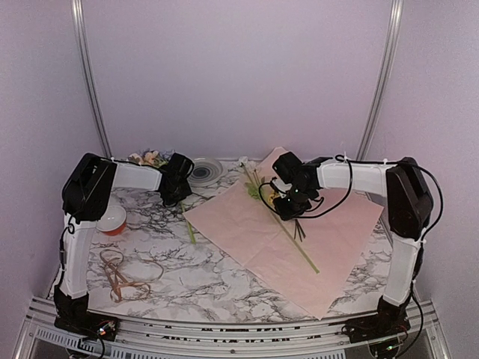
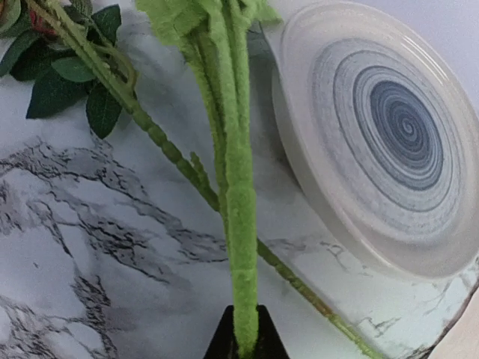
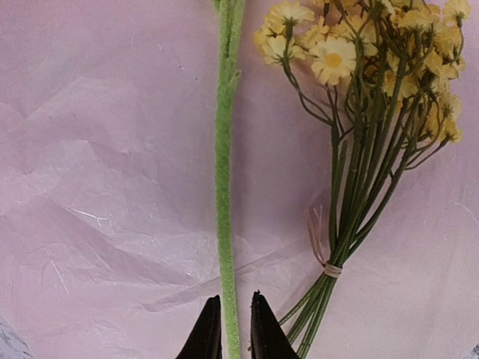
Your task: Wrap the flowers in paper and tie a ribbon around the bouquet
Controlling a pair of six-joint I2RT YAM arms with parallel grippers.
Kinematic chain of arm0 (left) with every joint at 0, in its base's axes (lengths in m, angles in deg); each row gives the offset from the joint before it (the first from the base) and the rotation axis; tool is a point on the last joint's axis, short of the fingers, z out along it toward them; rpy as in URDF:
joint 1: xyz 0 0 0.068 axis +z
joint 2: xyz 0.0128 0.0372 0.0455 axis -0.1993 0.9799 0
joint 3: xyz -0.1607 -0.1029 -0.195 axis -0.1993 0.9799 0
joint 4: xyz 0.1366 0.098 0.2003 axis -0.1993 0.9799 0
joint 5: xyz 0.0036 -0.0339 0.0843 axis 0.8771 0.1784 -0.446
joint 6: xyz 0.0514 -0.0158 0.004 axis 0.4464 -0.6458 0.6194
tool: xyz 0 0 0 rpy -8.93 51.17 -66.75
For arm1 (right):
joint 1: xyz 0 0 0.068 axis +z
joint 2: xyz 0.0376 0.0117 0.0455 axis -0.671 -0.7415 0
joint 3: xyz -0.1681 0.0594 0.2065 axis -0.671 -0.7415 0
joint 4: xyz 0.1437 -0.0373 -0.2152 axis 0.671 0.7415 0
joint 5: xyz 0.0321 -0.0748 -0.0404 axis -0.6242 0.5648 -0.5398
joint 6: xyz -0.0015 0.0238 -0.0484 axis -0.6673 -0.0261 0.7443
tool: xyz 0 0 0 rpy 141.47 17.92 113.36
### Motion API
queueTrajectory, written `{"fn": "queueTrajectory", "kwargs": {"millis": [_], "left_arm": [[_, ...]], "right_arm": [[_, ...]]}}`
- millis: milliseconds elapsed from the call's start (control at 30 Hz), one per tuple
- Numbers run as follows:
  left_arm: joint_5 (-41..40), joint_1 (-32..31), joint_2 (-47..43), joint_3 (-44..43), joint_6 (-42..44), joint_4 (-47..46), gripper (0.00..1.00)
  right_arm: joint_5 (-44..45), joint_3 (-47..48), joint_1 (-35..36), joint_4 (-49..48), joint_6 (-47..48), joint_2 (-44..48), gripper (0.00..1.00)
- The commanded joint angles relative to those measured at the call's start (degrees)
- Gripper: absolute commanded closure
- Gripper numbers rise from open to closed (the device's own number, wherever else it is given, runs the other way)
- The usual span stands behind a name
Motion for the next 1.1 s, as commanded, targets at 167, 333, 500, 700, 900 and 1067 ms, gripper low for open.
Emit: {"fn": "queueTrajectory", "kwargs": {"millis": [167,333,500,700,900,1067], "left_arm": [[-6.7,0.5,-17.6,17.6,-3.4,-4.7,1.00],[-14.7,0.4,-27.4,25.4,-0.1,-10.1,1.00],[-16.2,-2.1,-38.4,33.1,8.9,-22.5,1.00],[-8.5,-8.6,-50.2,42.5,19.8,-45.4,1.00],[5.9,-18.6,-56.5,50.0,27.5,-69.6,1.00],[13.3,-24.2,-55.4,53.1,24.1,-81.7,1.00]], "right_arm": [[0.4,0.1,-0.1,-1.0,-0.3,3.3,0.85],[0.7,-0.5,0.1,-1.6,0.0,5.3,0.85],[-0.1,-1.0,1.4,-3.4,1.7,7.9,0.85],[-2.8,-1.5,6.7,-10.3,7.1,12.9,0.84],[-24.8,-4.3,12.9,-28.6,11.7,20.2,0.83],[-40.6,-11.5,15.8,-57.2,1.8,23.2,0.49]]}}
